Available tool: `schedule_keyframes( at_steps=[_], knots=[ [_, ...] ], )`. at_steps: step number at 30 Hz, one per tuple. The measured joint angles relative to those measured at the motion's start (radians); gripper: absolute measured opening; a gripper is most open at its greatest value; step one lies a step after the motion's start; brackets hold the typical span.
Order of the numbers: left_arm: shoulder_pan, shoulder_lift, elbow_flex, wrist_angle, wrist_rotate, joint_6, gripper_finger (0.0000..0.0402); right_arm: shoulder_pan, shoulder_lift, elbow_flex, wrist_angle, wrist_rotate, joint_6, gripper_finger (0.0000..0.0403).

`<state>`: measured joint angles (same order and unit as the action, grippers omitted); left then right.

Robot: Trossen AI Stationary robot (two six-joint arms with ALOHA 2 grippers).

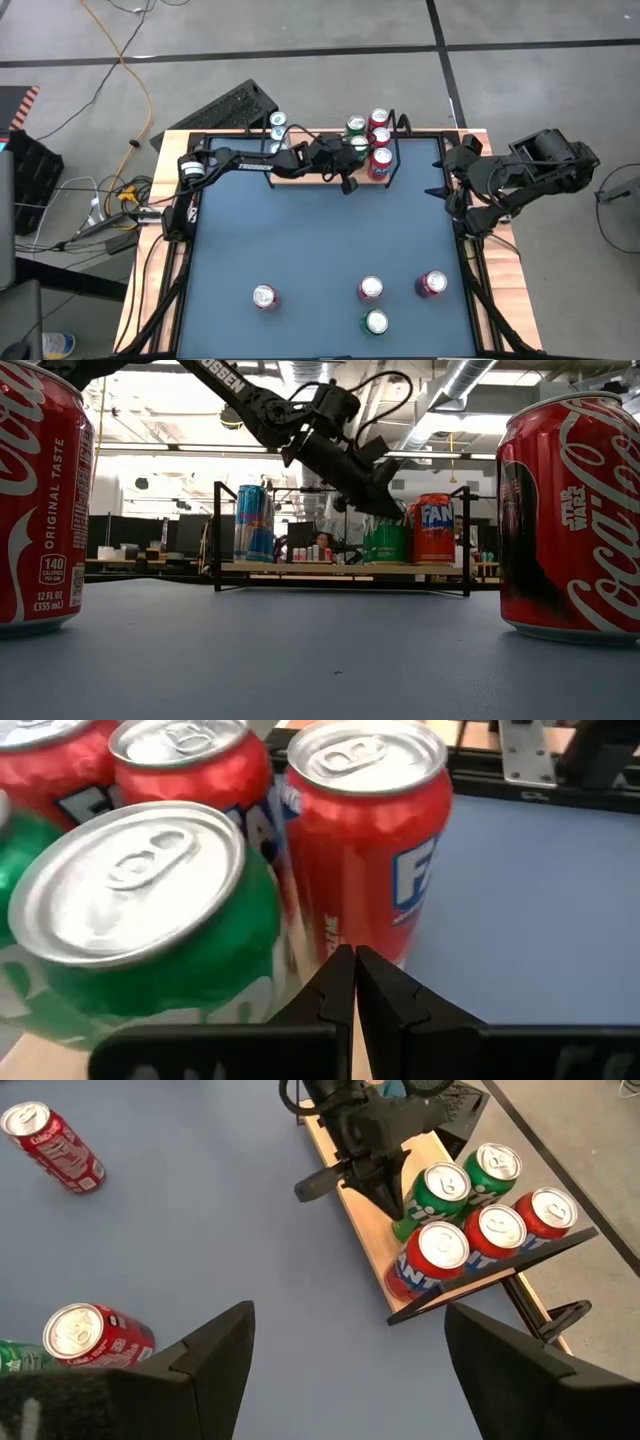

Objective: Place canned beverage on shelf
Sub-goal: Put the right green soda can on the shelf aligned with the other green soda can

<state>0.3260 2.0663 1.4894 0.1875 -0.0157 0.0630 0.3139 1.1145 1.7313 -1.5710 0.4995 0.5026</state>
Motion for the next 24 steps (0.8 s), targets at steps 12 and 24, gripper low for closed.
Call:
schedule_keyframes(
  at_steps=[12,24],
  knots=[
    [0.026,-0.002,0.0,0.006,-0.051,0.025,0.0,0.0,0.0,0.0,0.0,0.0,-0.006,0.0311],
    [0.042,-0.002,0.0,0.017,-0.052,0.027,0.0,0.0,0.0,0.0,0.0,0.0,-0.006,0.0311]
  ],
)
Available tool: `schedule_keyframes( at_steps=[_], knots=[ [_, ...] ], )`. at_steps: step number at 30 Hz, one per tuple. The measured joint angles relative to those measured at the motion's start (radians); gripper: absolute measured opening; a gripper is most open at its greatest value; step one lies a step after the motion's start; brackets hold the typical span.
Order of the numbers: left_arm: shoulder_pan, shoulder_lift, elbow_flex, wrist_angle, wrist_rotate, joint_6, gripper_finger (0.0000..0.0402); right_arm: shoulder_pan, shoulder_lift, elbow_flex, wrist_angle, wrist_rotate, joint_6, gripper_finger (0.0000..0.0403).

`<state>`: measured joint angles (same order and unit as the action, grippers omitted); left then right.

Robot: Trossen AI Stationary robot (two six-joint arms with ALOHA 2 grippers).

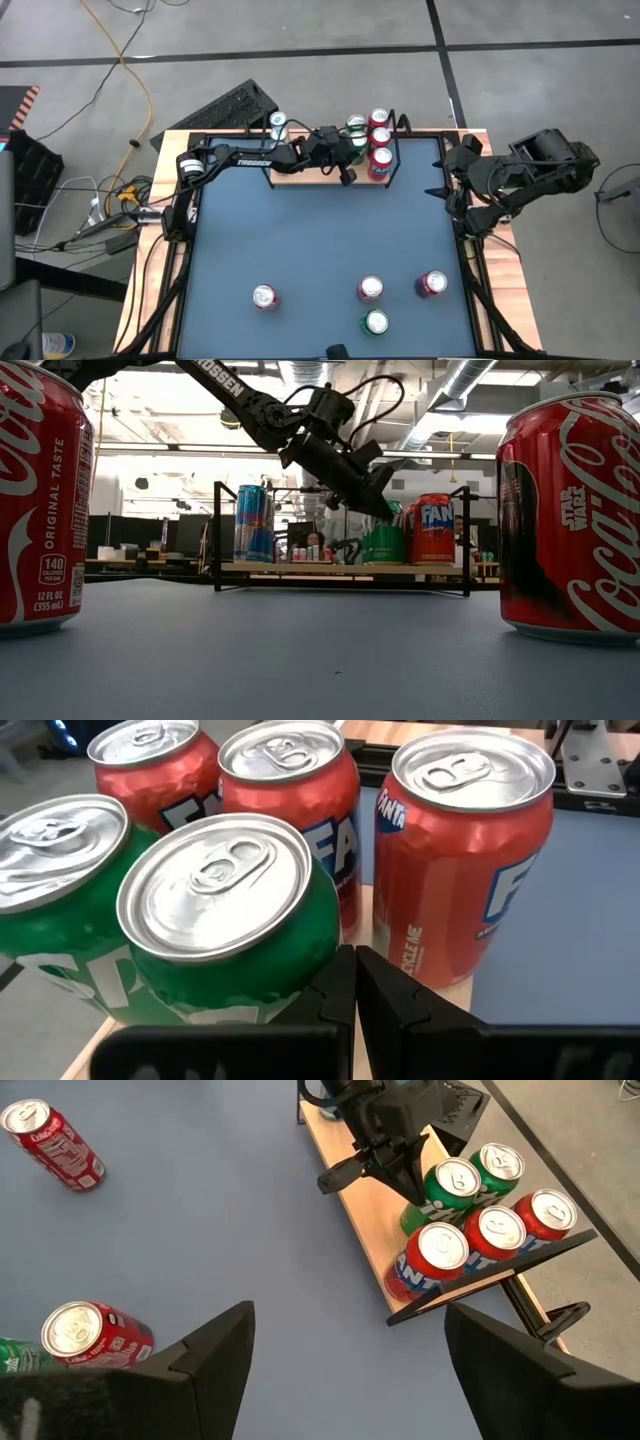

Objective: Place canned beverage on shelf
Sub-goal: Put the right green soda can on the shelf aligned with the other green soda can

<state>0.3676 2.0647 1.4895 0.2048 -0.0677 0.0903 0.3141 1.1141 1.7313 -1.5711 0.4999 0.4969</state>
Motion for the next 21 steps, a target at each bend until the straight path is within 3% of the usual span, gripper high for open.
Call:
schedule_keyframes(
  at_steps=[21],
  knots=[
    [0.006,-0.001,0.0,0.0,-0.003,0.013,0.0,0.0,0.0,0.0,0.0,0.026,0.003,0.0311]
  ],
)
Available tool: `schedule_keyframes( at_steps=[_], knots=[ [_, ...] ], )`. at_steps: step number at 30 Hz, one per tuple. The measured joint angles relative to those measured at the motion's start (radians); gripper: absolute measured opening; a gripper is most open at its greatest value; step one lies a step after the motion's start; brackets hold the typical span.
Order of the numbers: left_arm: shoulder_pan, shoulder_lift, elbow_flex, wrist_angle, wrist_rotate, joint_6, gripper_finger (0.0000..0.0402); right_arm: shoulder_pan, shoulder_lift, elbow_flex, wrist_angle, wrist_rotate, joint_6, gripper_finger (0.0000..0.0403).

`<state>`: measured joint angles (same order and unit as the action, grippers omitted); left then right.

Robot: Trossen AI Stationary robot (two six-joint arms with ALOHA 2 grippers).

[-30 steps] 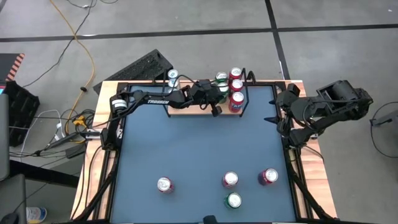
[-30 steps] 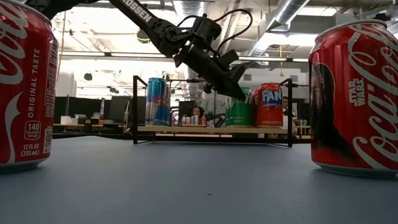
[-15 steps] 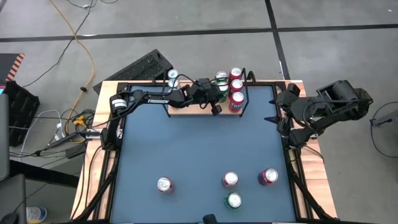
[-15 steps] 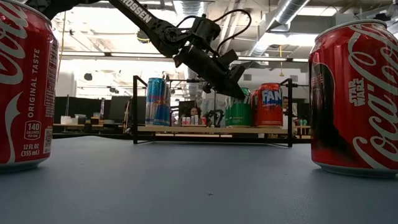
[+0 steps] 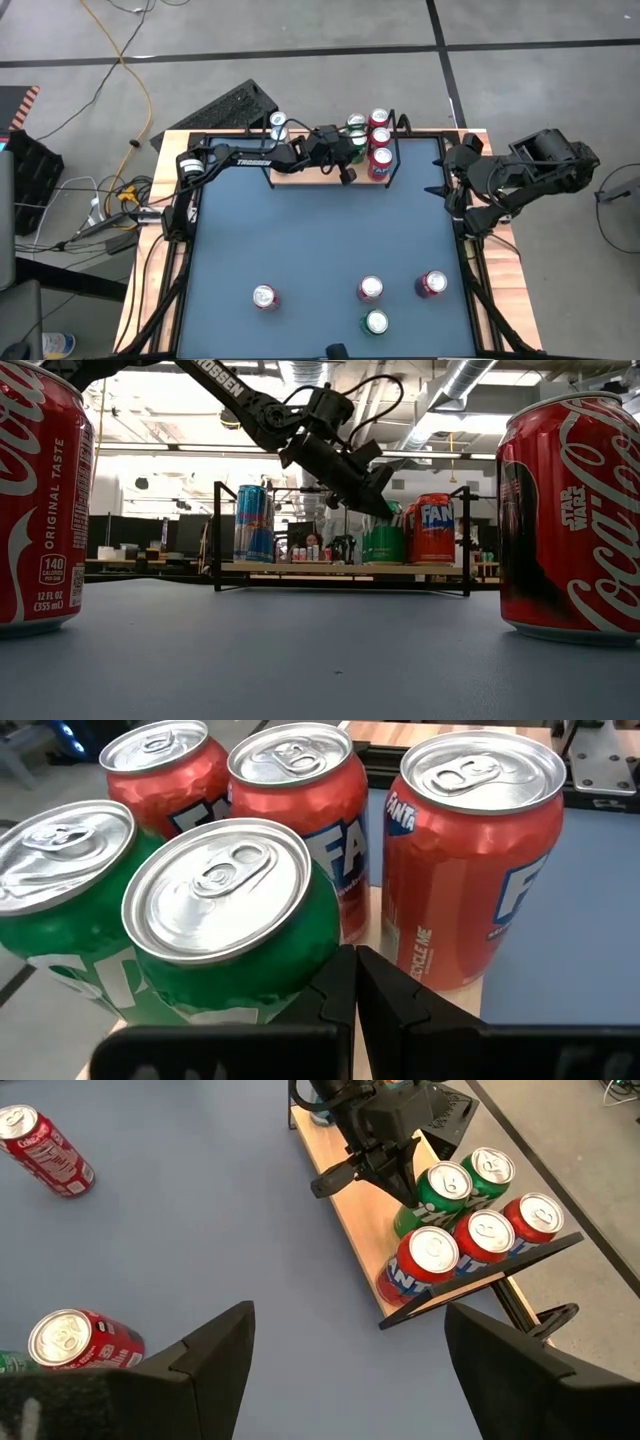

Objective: Place canned beverage on shelf
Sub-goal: Put the right green soda can on the shelf aligned with the other green soda can, then put the green soda can on the shelf aligned with the other green soda cans

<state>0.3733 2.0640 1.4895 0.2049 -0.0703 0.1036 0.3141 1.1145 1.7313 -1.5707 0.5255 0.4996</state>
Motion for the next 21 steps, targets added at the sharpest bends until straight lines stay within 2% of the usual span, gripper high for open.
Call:
schedule_keyframes(
  at_steps=[4,14,17,21],
  knots=[
    [-0.002,-0.002,0.0,-0.003,0.087,-0.049,0.0,0.0,0.0,0.0,0.0,0.0,0.023,0.0311],
    [-0.036,-0.134,0.0,-0.083,0.513,-0.102,0.0001,0.0,0.006,0.0,0.0,-0.018,0.024,0.0311],
    [-0.051,-0.207,0.0,-0.08,0.612,-0.13,0.0015,0.007,0.03,-0.006,0.0,-0.055,0.019,0.0311],
    [-0.085,-0.319,0.001,-0.08,0.725,-0.167,0.0056,0.054,0.072,-0.043,0.019,-0.085,-0.019,0.0311]
  ],
)
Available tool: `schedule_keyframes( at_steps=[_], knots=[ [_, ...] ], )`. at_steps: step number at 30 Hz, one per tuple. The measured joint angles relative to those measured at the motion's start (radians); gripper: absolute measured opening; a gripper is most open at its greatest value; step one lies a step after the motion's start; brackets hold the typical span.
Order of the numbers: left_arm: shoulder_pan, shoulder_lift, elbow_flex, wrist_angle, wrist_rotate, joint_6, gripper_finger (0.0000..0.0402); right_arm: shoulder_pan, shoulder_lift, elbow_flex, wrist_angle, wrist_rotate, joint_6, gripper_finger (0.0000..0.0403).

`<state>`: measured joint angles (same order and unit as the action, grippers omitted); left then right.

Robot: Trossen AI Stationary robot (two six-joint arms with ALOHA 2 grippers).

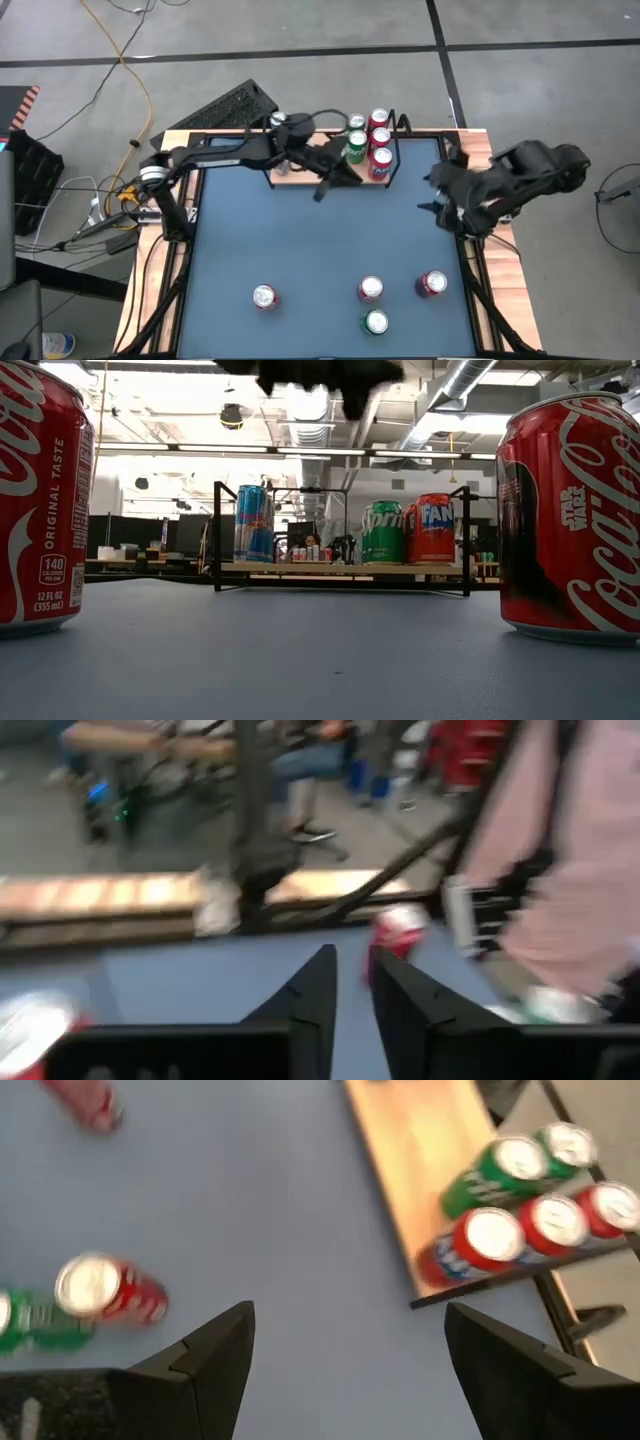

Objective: Place canned beverage on shelf
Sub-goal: Put the green soda can on the shelf aligned with the other green soda cans

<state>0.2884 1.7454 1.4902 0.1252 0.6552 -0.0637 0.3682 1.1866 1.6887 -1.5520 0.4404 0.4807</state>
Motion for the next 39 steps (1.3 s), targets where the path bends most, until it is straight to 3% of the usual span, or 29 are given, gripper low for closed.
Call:
schedule_keyframes(
  at_steps=[6,13,24,33,39],
  knots=[
    [-0.097,-0.169,0.0,0.002,0.06,0.117,0.0141,0.085,0.046,-0.043,0.122,-0.005,0.013,0.0311],
    [-0.203,-0.345,0.0,0.002,-0.052,0.147,0.0211,0.178,0.124,-0.044,0.188,-0.012,0.139,0.0311],
    [-0.284,-0.531,0.001,-0.153,-0.2,0.153,0.022,0.235,0.298,-0.044,0.423,-0.036,0.174,0.0311],
    [-0.352,-0.551,0.0,-0.286,-0.299,0.1,0.022,0.339,0.465,-0.044,0.507,-0.074,0.132,0.0311],
    [-0.412,-0.538,0.0,-0.295,-0.305,0.067,0.022,0.422,0.497,-0.044,0.577,-0.084,0.175,0.0311]
  ],
)
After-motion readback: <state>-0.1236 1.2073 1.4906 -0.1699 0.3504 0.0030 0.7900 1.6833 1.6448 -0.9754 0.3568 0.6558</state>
